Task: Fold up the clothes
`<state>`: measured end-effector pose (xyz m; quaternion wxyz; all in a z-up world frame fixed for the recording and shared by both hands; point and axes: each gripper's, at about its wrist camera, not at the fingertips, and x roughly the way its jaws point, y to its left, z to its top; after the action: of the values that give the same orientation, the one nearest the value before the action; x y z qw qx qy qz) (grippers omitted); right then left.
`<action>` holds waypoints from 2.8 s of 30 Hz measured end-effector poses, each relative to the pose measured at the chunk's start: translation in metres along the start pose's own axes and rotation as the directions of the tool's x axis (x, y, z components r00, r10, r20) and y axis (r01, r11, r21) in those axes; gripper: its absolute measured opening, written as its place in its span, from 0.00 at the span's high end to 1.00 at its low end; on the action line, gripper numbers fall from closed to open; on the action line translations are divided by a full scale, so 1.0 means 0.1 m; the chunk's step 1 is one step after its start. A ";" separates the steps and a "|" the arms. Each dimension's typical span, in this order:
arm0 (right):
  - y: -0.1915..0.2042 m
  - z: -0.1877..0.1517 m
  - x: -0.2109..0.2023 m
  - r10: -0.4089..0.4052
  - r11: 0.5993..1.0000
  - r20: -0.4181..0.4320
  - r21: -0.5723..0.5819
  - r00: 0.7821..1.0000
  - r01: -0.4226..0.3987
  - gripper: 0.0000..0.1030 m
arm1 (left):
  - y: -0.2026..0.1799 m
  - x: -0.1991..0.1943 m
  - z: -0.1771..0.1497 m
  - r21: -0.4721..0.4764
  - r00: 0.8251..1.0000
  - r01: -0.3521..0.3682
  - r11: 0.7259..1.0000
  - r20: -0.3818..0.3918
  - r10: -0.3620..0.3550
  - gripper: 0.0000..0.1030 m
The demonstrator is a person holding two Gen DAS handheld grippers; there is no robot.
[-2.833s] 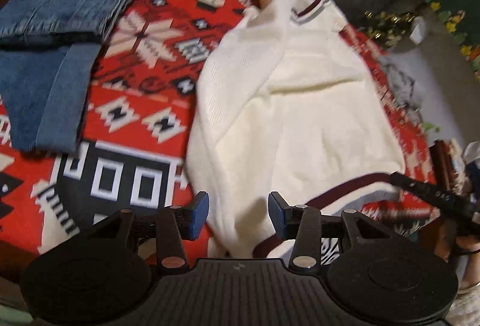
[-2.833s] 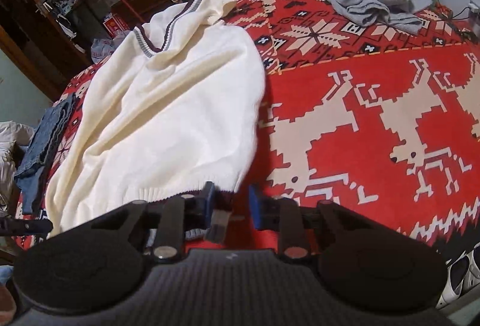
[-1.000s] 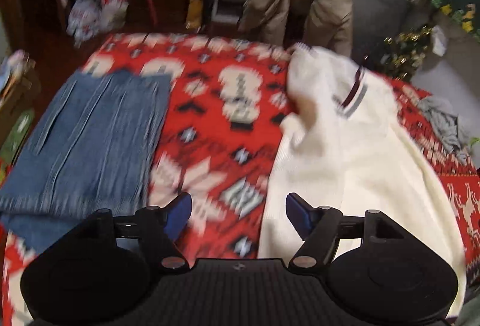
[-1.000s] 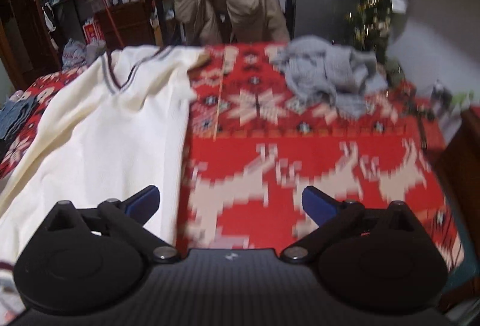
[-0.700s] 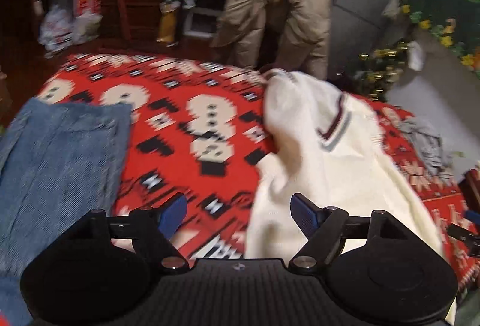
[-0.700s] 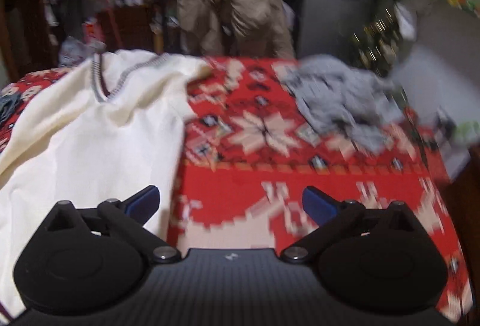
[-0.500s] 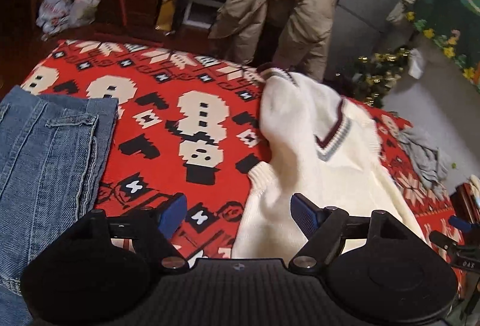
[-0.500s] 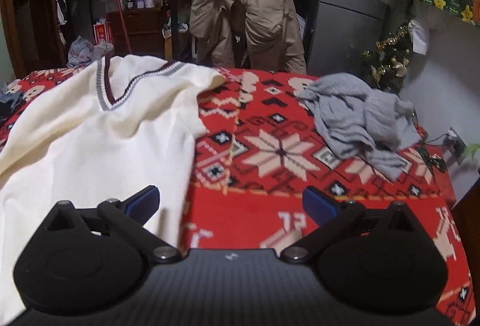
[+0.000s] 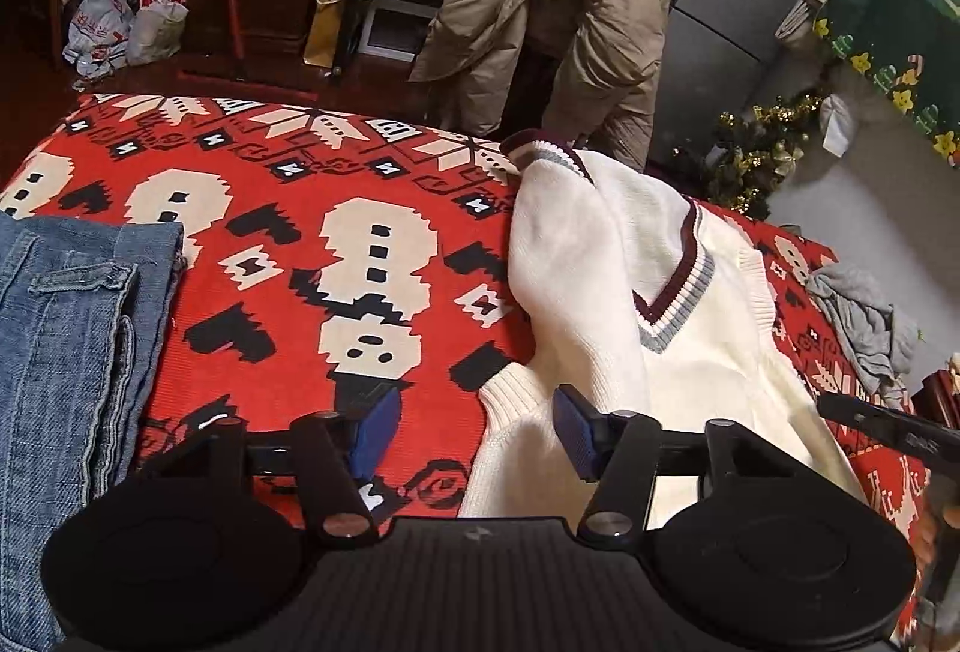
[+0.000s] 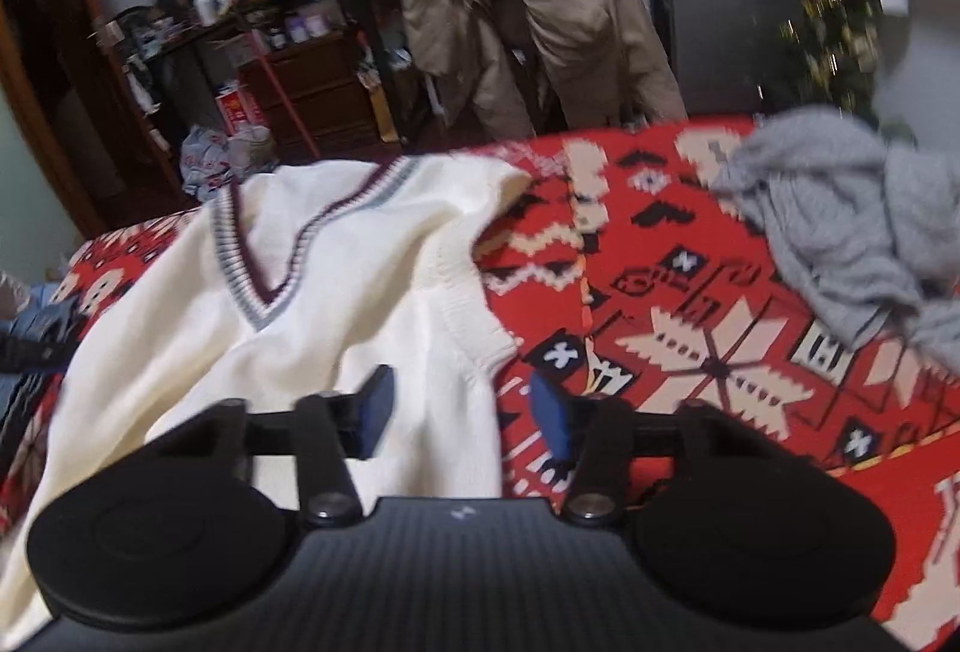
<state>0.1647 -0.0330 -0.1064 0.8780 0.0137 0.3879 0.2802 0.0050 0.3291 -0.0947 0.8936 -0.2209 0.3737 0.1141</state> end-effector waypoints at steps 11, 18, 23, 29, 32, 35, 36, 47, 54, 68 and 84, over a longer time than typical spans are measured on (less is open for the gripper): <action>-0.30 -0.01 0.32 0.073 0.960 -0.007 0.270 0.997 -0.068 0.70 | 0.09 0.12 -0.04 -0.047 0.998 0.060 0.997 -0.031 -0.061 0.68; -0.11 0.00 0.37 0.009 0.991 -0.017 0.135 1.000 -0.007 0.70 | -0.17 0.25 -0.11 0.116 0.999 -0.016 0.993 -0.046 0.021 0.63; -0.05 -0.02 0.36 -0.019 0.998 -0.015 0.058 1.000 0.019 0.70 | -0.34 0.33 -0.15 0.225 0.994 -0.095 0.970 -0.025 0.103 0.62; -0.02 -0.02 0.36 -0.017 0.999 -0.025 0.040 1.000 0.018 0.83 | -0.37 0.36 -0.09 0.183 0.996 -0.055 0.981 -0.060 0.067 0.90; 0.02 -0.03 0.34 -0.032 0.999 -0.013 0.014 0.999 0.032 0.91 | -0.31 0.29 -0.07 0.111 0.997 -0.050 0.993 -0.047 0.055 0.94; -0.01 0.01 0.23 -0.044 0.999 0.030 0.007 0.999 0.044 0.91 | -0.23 0.08 0.01 0.080 0.992 -0.120 0.990 0.050 0.116 0.95; -0.04 0.03 0.17 -0.052 0.999 0.045 0.010 0.998 0.052 0.91 | -0.20 0.01 0.03 0.076 0.987 -0.148 0.986 0.081 0.142 0.95; -0.57 0.11 -0.60 -0.111 0.981 0.189 0.176 0.976 0.077 0.92 | -0.18 -0.61 0.40 0.005 0.946 -0.129 0.992 0.299 0.122 0.96; -0.78 0.21 -0.51 -0.113 0.975 0.170 0.208 0.979 0.077 0.92 | -0.13 -0.01 0.47 0.056 0.958 -0.229 0.972 0.193 0.214 0.96; -0.65 0.62 0.23 -0.136 0.986 0.117 0.110 0.984 0.124 0.91 | -0.01 0.49 0.70 0.032 0.953 -0.288 0.957 0.108 0.283 0.96; -0.59 -0.39 -0.79 -0.096 0.994 0.071 0.060 0.993 0.092 0.70 | -0.20 -0.39 -0.12 0.068 0.979 -0.196 0.978 0.075 0.190 0.71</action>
<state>0.1238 -0.1302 -0.0944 0.9032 0.0305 0.3633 0.2266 -0.0224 0.3044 -0.0684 0.8982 -0.1459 0.3666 0.1937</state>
